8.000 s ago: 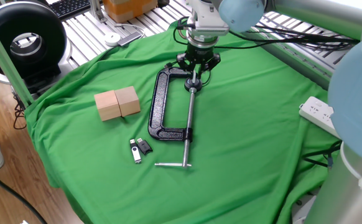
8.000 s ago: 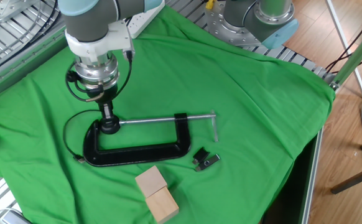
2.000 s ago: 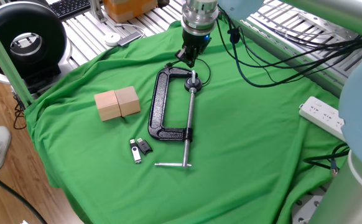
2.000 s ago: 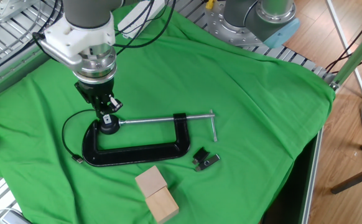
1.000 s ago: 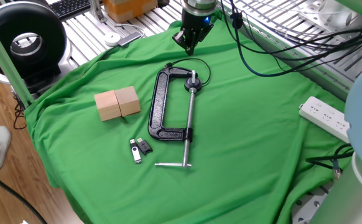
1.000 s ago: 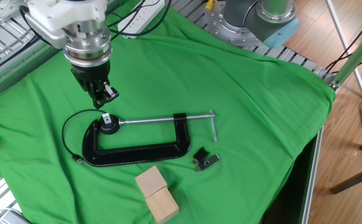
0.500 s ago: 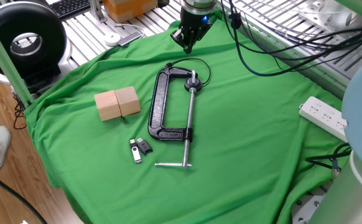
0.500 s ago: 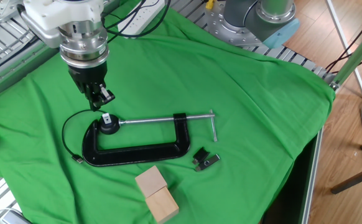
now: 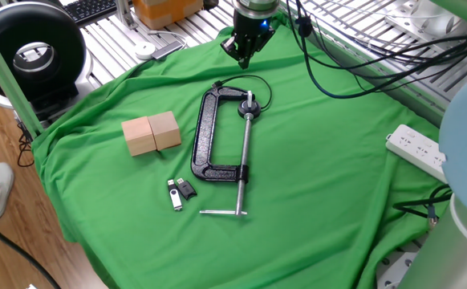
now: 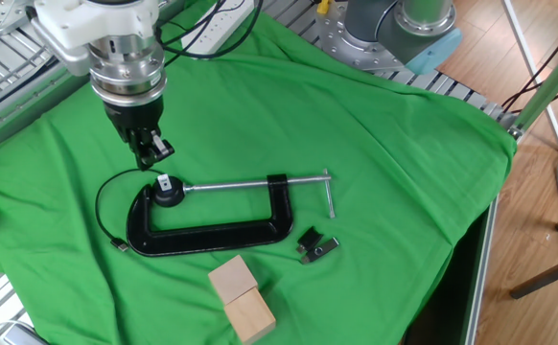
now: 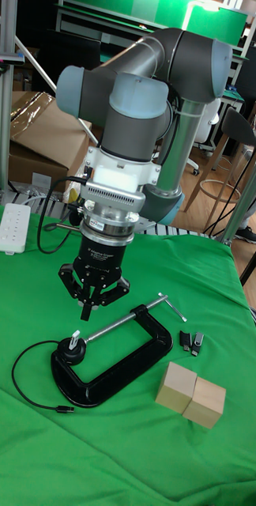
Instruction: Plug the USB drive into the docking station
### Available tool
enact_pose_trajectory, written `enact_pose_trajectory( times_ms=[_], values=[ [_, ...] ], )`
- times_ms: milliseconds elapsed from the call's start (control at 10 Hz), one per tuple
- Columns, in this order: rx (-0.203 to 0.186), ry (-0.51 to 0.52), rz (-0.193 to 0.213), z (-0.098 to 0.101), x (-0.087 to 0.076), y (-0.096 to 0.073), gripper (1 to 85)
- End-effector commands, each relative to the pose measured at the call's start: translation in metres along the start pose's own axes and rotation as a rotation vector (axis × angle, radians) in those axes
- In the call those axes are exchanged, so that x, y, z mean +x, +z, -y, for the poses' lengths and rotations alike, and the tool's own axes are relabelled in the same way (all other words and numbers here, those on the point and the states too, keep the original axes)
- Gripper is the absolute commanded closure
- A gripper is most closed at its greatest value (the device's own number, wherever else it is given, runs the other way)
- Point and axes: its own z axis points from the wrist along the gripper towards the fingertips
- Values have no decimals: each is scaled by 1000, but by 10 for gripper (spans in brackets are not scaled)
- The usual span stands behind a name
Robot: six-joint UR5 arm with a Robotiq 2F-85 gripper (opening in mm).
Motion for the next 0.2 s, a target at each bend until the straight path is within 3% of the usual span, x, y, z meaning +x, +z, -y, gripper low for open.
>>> enact_pose_trajectory(
  times_ms=[0, 100],
  values=[
    [-33, 21, -6, -9, 1, -1, 840],
    [-33, 26, -11, -9, 2, -1, 840]
  ],
)
